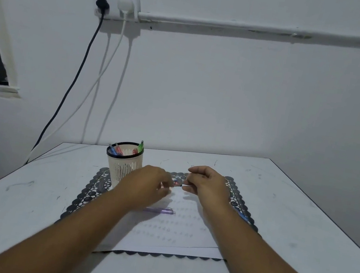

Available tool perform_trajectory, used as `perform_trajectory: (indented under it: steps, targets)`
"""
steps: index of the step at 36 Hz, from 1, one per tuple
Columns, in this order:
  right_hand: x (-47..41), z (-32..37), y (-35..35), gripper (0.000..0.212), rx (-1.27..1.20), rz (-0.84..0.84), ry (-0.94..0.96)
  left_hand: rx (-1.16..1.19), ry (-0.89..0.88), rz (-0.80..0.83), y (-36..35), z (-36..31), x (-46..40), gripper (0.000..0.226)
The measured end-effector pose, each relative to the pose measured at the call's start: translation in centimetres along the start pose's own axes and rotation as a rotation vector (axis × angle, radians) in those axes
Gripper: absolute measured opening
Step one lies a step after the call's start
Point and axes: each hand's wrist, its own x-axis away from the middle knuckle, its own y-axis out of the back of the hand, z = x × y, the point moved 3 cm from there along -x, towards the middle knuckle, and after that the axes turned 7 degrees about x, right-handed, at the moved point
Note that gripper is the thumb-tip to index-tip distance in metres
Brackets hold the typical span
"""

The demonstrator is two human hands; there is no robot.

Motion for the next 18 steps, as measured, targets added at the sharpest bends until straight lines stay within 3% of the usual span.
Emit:
perform_trajectory:
  steps: [3,18]
  targets:
    - [0.2,-0.1,-0.3,0.017,0.000,0.009,-0.019,0.009,0.014,0.106,0.1,0.2,2.0,0.018]
    - [1.0,0.0,-0.6,0.017,-0.065,0.031,-0.064,-0.012,-0.028,0.079,-0.5,0.1,4.3,0.010]
